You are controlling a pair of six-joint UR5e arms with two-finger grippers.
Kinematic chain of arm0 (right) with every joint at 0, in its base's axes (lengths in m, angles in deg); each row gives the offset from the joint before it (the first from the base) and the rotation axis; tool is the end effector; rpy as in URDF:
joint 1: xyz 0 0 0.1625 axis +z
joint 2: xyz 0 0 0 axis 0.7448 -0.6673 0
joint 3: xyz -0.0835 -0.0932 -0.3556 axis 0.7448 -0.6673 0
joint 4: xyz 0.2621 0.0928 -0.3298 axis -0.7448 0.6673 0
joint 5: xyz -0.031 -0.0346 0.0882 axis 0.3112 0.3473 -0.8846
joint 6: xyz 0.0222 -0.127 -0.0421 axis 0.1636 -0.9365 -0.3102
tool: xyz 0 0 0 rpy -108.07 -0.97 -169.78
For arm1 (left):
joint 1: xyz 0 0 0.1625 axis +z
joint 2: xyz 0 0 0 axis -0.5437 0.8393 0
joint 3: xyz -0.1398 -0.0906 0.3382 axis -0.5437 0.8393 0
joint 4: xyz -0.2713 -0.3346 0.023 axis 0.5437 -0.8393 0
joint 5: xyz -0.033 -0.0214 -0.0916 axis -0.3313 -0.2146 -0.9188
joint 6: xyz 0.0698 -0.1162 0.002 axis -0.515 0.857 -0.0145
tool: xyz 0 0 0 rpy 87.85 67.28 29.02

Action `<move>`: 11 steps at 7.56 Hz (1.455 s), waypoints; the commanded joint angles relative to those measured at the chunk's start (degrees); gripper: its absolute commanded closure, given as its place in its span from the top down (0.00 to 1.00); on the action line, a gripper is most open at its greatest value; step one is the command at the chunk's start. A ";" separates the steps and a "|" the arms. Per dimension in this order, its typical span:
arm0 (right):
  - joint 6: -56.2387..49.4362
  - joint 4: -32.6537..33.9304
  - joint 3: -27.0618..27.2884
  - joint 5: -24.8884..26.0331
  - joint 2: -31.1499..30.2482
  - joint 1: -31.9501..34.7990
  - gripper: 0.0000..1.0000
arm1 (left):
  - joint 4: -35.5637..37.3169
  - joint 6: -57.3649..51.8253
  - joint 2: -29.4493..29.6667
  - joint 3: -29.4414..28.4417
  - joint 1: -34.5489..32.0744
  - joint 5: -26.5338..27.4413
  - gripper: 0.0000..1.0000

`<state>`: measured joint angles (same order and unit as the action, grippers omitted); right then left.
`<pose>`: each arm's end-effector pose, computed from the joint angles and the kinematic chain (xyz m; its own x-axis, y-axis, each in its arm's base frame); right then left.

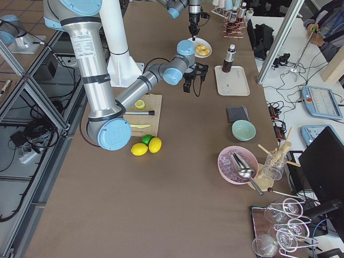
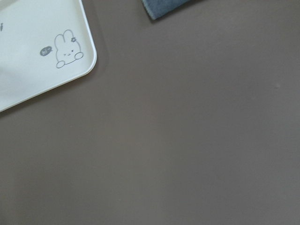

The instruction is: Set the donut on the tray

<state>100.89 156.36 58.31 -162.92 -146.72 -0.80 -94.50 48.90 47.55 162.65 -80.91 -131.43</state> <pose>-0.3373 -0.4589 0.2655 0.4695 0.2552 0.8453 -0.2590 0.9550 -0.1445 0.3807 -0.4934 0.2590 0.3437 -0.4410 -0.8291 0.2331 0.8953 -0.3796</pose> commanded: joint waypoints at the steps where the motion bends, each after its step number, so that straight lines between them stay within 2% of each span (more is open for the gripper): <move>1: 8.27 0.08 -0.21 6.68 6.05 -9.52 1.00 | 1.24 8.53 5.81 1.01 5.77 6.16 0.00; 3: 8.27 1.56 -0.39 10.19 9.38 -14.53 1.00 | 1.33 10.40 6.00 2.76 9.82 9.95 0.00; 4: 8.97 4.88 -0.74 14.22 12.45 -17.08 1.00 | 1.33 12.06 6.09 3.03 11.57 11.44 0.00; 5: 12.98 7.87 -1.00 15.39 15.35 -18.58 1.00 | 1.25 12.08 6.09 3.03 12.46 12.07 0.00; 9: 16.27 7.38 -1.27 15.84 16.43 -19.92 0.86 | 1.33 13.47 5.56 5.04 13.70 13.57 0.00; 11: 16.18 7.38 -1.53 17.07 16.43 -19.13 0.83 | 1.25 13.75 4.60 7.15 14.14 13.66 0.00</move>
<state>117.05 163.75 56.96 -146.57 -130.32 -20.53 -93.18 62.29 53.08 167.93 -67.13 -117.84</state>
